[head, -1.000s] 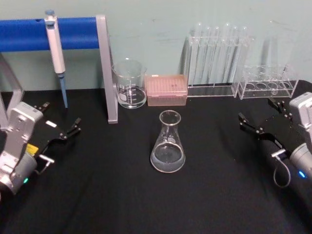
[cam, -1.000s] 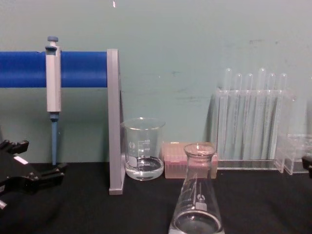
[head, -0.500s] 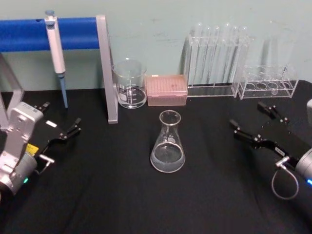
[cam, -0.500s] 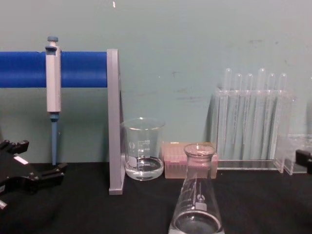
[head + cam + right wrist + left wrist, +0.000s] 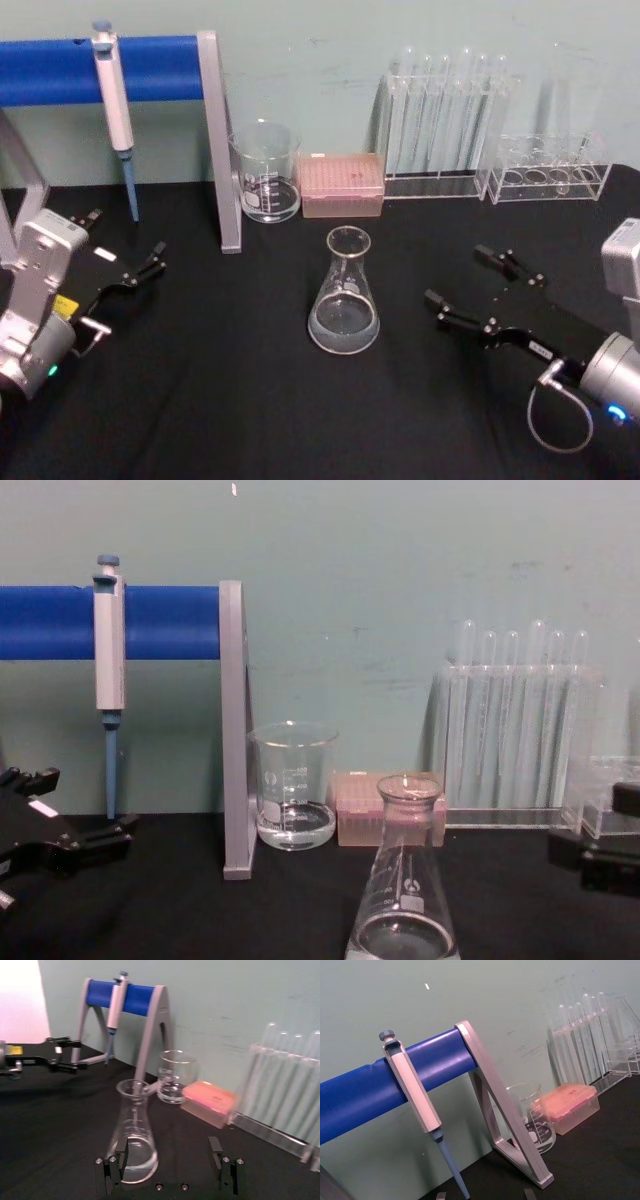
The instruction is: Grasp the erlenmeyer flask with one hand, shake it three times, then place it back.
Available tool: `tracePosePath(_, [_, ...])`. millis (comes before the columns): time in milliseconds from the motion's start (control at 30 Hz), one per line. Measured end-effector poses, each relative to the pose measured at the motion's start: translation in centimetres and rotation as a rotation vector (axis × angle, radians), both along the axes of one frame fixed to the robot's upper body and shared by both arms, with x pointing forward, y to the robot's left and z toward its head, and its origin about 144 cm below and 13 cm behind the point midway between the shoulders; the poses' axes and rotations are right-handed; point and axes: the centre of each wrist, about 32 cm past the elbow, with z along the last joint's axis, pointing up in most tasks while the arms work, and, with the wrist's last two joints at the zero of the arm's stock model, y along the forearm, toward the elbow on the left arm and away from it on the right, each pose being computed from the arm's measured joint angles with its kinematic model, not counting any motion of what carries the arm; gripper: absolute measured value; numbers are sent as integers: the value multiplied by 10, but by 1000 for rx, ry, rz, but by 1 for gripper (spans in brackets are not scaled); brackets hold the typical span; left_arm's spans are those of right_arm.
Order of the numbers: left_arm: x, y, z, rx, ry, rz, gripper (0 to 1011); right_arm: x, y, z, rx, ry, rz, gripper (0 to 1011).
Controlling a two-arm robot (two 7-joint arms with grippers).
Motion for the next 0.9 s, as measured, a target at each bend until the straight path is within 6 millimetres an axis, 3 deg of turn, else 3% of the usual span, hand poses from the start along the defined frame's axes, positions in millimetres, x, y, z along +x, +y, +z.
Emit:
tracePosePath(267, [0,0,0,0,0,0,1001,4,14,-2,8,14,46,1000])
tracePosePath(900, [0,0,0,0,0,0,1001,38,46,-12,0,43,71,1000])
